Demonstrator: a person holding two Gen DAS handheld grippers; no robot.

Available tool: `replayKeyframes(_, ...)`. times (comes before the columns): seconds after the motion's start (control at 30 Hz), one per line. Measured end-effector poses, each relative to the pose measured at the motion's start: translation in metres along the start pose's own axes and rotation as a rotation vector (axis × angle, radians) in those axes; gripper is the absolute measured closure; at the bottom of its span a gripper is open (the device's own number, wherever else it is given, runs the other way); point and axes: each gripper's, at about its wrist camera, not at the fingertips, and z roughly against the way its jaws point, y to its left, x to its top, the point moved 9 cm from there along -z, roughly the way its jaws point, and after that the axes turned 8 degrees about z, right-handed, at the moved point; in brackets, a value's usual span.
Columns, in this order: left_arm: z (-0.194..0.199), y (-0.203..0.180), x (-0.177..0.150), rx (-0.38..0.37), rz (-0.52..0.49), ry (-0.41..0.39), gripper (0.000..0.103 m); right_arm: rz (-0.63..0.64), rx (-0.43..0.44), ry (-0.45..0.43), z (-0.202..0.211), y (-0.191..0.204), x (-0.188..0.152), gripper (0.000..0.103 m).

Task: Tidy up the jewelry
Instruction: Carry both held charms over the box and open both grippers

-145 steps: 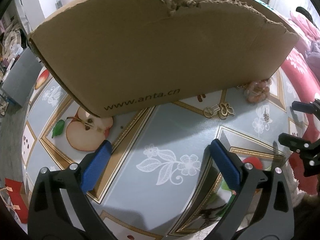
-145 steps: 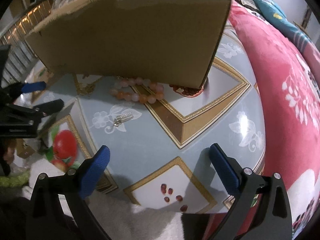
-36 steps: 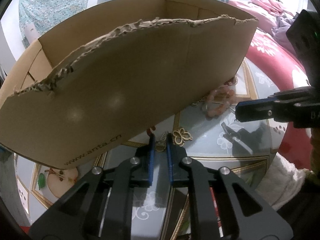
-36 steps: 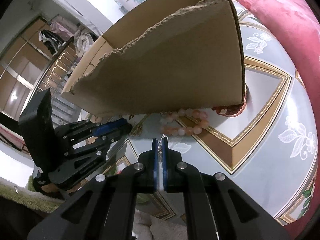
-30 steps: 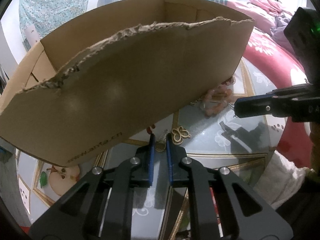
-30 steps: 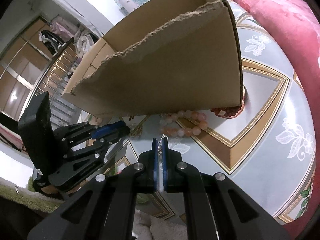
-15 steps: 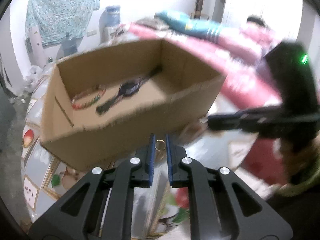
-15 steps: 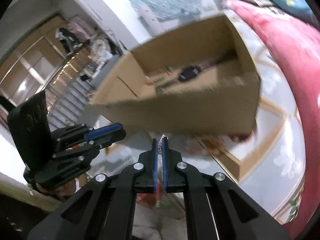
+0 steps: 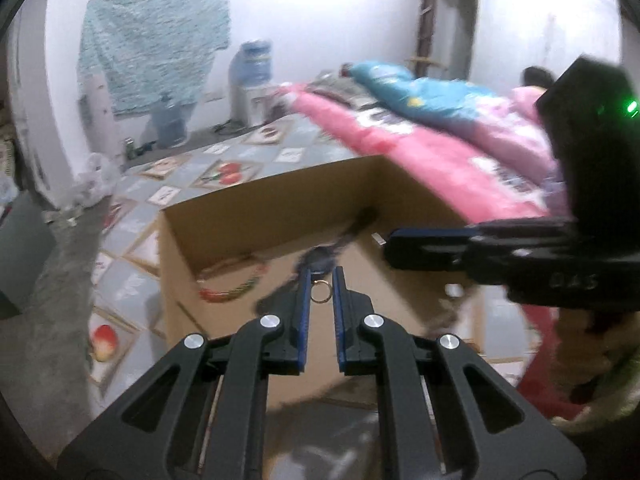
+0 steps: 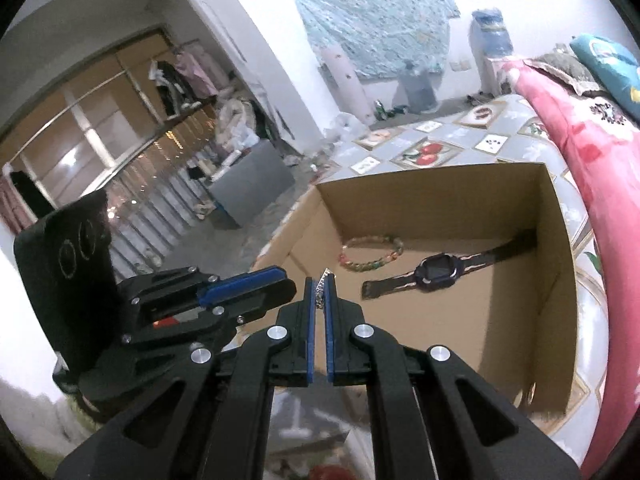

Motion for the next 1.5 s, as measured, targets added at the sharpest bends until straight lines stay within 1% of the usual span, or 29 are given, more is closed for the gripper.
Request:
replayKeyframes(0.13, -0.026, 0.024, -0.001, 0.068, 0.033, 0.062, 0.093, -0.039, -0.054, 0.066, -0.031, -0.016, 0.003, 0.098)
replayKeyframes(0.2, -0.036, 0.031, -0.006, 0.106, 0.038, 0.086, 0.093, -0.063, -0.06, 0.101, -0.041, -0.023, -0.003, 0.098)
replayKeyframes(0.23, -0.039, 0.032, -0.007, 0.111, 0.038, 0.09, 0.092, -0.073, -0.066, 0.11, -0.044, -0.027, -0.005, 0.097)
replayKeyframes(0.27, -0.042, 0.034, -0.01, 0.122, 0.035, 0.098, 0.089, -0.081, -0.072, 0.116, -0.045, -0.029, -0.007, 0.097)
replayKeyframes(0.3, -0.042, 0.036, -0.011, 0.135, 0.032, 0.098, 0.082, -0.085, -0.073, 0.115, -0.044, -0.03, -0.009, 0.095)
replayKeyframes(0.33, -0.043, 0.036, -0.013, 0.142, 0.03, 0.095, 0.078, -0.089, -0.074, 0.111, -0.043, -0.031, -0.009, 0.093)
replayKeyframes(0.37, -0.042, 0.037, -0.014, 0.148, 0.029, 0.092, 0.075, -0.093, -0.076, 0.1, -0.04, -0.032, -0.009, 0.086)
replayKeyframes(0.4, -0.041, 0.037, -0.015, 0.15, 0.03, 0.089, 0.073, -0.091, -0.081, 0.093, -0.038, -0.032, -0.009, 0.08)
replayKeyframes(0.6, -0.03, 0.039, -0.012, 0.156, 0.041, 0.052, 0.066, -0.089, -0.088, 0.047, -0.022, -0.03, -0.006, 0.077)
replayKeyframes(0.7, -0.019, 0.036, -0.011, 0.149, 0.045, 0.021, 0.063, -0.073, -0.084, 0.022, -0.012, -0.024, -0.007, 0.076)
replayKeyframes(0.83, 0.0, 0.03, -0.013, 0.112, 0.046, -0.028, 0.061, -0.046, -0.059, -0.018, 0.003, -0.013, -0.009, 0.075)
replayKeyframes(0.93, 0.016, 0.021, -0.018, 0.08, 0.03, -0.065, 0.06, -0.004, -0.033, -0.052, 0.018, -0.003, -0.014, 0.074)
replayKeyframes(1.0, 0.028, 0.015, -0.024, 0.049, 0.019, -0.085, 0.059, 0.029, -0.017, -0.069, 0.028, 0.003, -0.021, 0.068)
replayKeyframes(1.07, 0.035, 0.009, -0.031, 0.023, 0.01, -0.094, 0.058, 0.056, -0.001, -0.072, 0.035, 0.008, -0.029, 0.064)
replayKeyframes(1.17, 0.044, 0.002, -0.045, -0.007, 0.001, -0.094, 0.057, 0.094, 0.018, -0.054, 0.044, 0.016, -0.048, 0.061)
replayKeyframes(1.33, 0.046, -0.007, -0.069, -0.048, 0.018, -0.061, 0.057, 0.085, 0.049, -0.003, 0.046, 0.021, -0.079, 0.056)
replayKeyframes(1.4, 0.045, -0.01, -0.076, -0.06, 0.02, -0.05, 0.057, 0.078, 0.045, 0.027, 0.045, 0.019, -0.093, 0.053)
replayKeyframes(1.5, 0.042, -0.014, -0.088, -0.072, 0.023, -0.023, 0.057, 0.071, 0.007, 0.085, 0.041, 0.012, -0.114, 0.05)
